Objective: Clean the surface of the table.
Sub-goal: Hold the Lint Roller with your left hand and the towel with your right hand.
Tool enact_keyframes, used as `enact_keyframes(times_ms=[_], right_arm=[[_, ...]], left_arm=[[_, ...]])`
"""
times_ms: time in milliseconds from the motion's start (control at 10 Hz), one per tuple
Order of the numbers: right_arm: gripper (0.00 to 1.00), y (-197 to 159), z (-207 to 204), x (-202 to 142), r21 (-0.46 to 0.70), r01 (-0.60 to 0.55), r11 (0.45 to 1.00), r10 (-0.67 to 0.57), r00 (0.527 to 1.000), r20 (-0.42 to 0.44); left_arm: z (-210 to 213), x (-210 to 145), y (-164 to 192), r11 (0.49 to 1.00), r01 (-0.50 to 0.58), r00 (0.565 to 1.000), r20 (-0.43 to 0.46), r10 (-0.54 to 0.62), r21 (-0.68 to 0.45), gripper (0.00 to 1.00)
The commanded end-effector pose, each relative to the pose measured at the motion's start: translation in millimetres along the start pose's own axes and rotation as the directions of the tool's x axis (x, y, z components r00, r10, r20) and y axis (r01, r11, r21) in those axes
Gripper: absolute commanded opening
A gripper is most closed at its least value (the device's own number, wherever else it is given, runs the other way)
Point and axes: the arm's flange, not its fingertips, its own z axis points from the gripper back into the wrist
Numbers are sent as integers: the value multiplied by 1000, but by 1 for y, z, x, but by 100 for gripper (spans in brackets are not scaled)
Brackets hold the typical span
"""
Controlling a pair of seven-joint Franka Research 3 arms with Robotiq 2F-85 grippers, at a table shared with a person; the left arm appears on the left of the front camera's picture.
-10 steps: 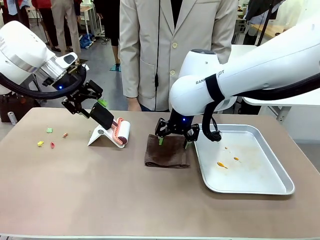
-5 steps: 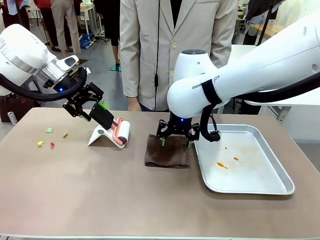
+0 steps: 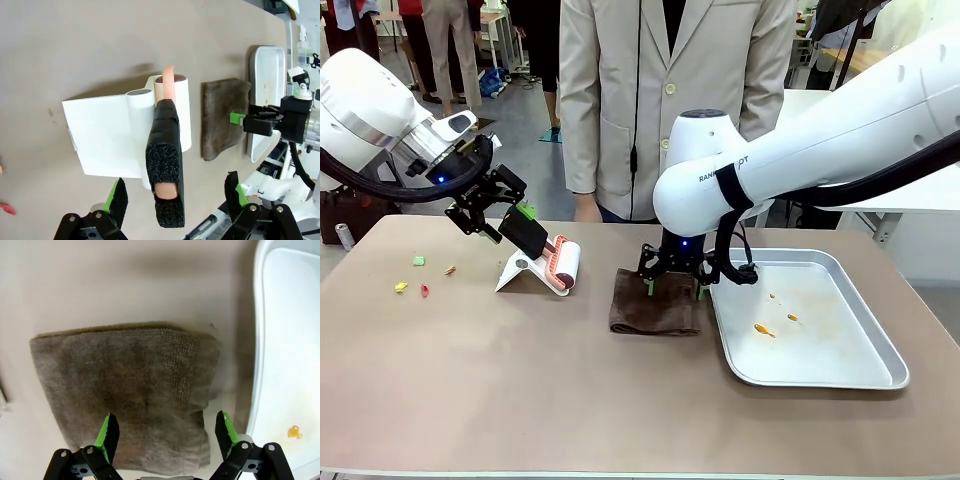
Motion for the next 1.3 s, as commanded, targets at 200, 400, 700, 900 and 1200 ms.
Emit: enact_keyframes(times_ms=[200,400,700,900,1200], right_arm=[[100,8,0,3,-55,19,998,-18,1000,9],[100,7,-2,4,-74,26,997,-26,1000,9],[40,7,-4,2,-91,20,996,-22,1000,-16],[0,7,-5,2,-91,16,996,-19,999,-29],[0,7,-7,3,-88,11,996,-15,999,-40]], left_arm=[[1,-1,-2,1000,22,1000,8,-22,-12,100],[0,-1,-2,1000,21,1000,10,-21,-13,100],[1,-2,-3,1000,19,999,30,-19,-16,40],[2,-2,-4,999,39,998,51,-37,-29,35],[3,-3,-6,998,51,996,78,-49,-28,0]])
